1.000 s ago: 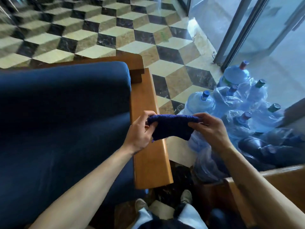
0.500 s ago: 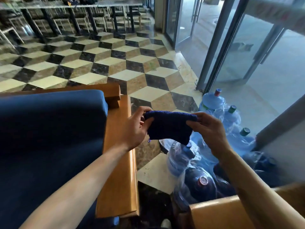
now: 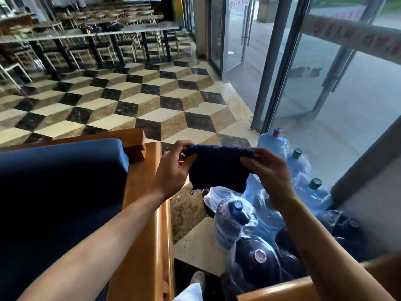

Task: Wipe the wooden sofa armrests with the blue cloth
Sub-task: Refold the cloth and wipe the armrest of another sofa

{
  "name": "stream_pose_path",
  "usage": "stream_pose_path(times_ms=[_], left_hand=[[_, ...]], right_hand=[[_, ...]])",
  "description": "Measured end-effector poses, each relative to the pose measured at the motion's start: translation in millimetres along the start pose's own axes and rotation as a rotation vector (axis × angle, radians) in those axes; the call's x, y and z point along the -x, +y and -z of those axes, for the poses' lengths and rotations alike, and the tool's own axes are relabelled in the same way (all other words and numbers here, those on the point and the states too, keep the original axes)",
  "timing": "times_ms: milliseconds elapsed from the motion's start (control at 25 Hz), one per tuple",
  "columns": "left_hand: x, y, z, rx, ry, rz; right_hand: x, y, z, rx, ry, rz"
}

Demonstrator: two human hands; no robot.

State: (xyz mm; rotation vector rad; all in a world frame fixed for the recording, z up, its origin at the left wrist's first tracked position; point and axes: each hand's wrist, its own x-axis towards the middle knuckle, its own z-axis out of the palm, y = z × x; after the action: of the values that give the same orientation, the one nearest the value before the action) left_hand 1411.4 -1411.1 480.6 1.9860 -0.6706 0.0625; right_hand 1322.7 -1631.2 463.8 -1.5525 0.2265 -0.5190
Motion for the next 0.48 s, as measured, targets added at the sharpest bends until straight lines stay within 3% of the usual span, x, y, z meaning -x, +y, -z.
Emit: stream_pose_path(times_ms=[480], left_hand=[[-106, -72, -19, 0.098, -0.003, -0.059]], right_hand=[[-97, 32, -18, 0.075, 0.083, -0.032]])
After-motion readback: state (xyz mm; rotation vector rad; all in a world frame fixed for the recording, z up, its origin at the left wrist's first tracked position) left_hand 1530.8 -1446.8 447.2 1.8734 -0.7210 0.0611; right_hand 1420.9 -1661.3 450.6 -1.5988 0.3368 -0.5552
